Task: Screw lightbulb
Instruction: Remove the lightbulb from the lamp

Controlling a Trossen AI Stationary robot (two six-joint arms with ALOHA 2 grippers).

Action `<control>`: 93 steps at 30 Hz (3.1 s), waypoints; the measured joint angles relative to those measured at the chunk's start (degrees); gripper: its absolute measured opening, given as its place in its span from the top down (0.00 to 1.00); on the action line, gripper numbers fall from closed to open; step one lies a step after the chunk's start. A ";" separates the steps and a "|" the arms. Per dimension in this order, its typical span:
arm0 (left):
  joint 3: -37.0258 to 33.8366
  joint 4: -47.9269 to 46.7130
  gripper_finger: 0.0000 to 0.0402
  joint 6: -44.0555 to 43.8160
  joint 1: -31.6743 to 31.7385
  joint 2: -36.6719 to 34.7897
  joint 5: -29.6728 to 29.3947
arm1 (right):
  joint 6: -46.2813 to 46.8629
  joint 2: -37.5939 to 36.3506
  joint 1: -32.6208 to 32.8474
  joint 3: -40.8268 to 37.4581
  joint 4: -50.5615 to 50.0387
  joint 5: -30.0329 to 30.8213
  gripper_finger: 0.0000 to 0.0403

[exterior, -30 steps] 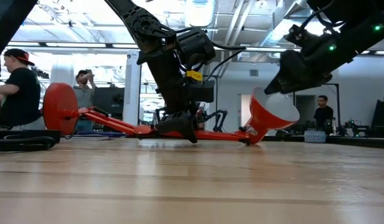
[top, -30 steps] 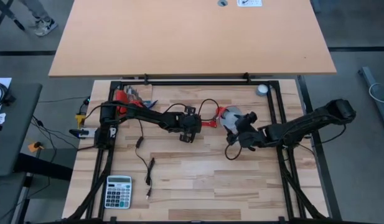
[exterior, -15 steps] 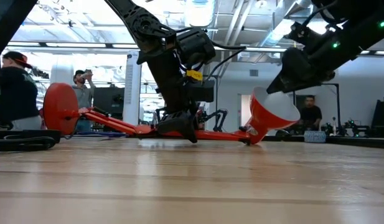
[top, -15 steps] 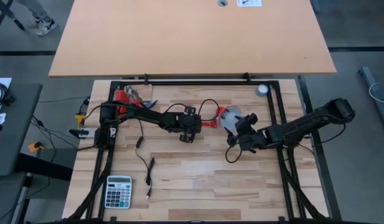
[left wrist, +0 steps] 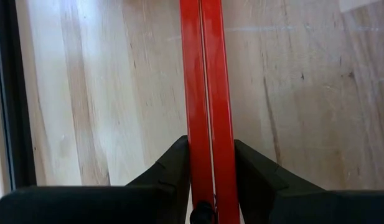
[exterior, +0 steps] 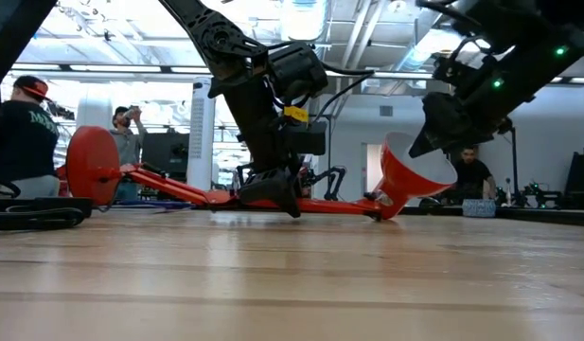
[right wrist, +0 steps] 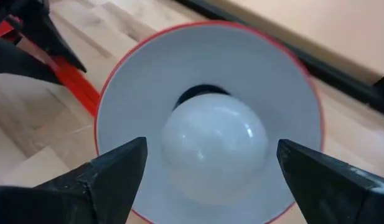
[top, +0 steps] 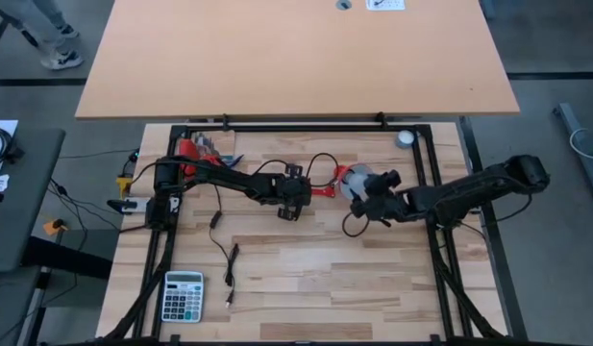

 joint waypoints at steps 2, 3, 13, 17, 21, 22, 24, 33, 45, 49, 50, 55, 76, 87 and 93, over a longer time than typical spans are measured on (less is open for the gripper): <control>0.00 0.02 0.77 0.02 0.00 0.00 0.02 | -0.03 -0.01 -0.84 0.00 0.16 -2.54 0.08; 0.00 0.02 0.77 0.02 0.00 0.00 0.02 | -0.04 0.00 -1.19 0.00 0.19 -3.24 0.08; 0.00 0.02 0.77 0.02 0.00 0.00 0.00 | -1.90 -0.02 -6.30 -0.02 4.10 -10.80 0.20; 0.00 -0.02 0.77 0.02 0.07 0.00 -0.23 | -3.30 -0.04 -7.89 -0.04 5.45 -12.81 0.24; -0.04 -0.18 0.77 0.02 0.04 0.00 -0.28 | -3.32 -0.09 -8.59 -0.04 5.19 -14.45 0.26; -0.04 -0.18 0.77 0.02 0.05 0.00 -0.28 | -3.34 -0.09 -8.51 -0.04 4.93 -14.51 0.26; -0.04 -0.18 0.77 0.02 0.04 0.00 -0.27 | -5.04 -0.09 -8.36 -0.04 4.41 -14.57 0.26; -0.04 -0.15 0.77 0.02 0.04 0.00 -0.21 | -28.44 -0.09 -8.36 -0.04 4.47 -14.85 0.27; -0.04 -0.07 0.77 -0.13 0.04 0.00 -0.04 | -63.41 -0.07 -8.36 -0.04 4.40 -15.17 0.26; -0.04 0.04 0.77 -0.23 0.04 0.00 -0.09 | -65.11 -0.02 -8.08 -0.04 4.71 -13.69 0.24; -0.04 0.06 0.77 -0.22 0.04 0.00 -0.04 | -63.73 -0.02 -7.84 -0.04 4.73 -13.25 0.23; -0.04 0.68 0.77 -0.18 -0.10 0.00 0.44 | -53.52 0.00 -5.70 -0.04 3.67 -9.06 0.11; 0.02 0.61 0.77 -0.61 0.09 0.00 1.49 | 2.85 -0.15 8.01 -2.89 -3.91 2.00 0.06; 0.02 0.61 0.77 -0.26 0.11 0.00 1.47 | 2.54 -0.15 1.04 -3.06 3.10 -2.38 0.06; 0.02 0.60 0.77 -0.31 0.11 0.00 1.46 | 2.40 -0.17 -2.44 -3.06 7.22 -5.79 0.07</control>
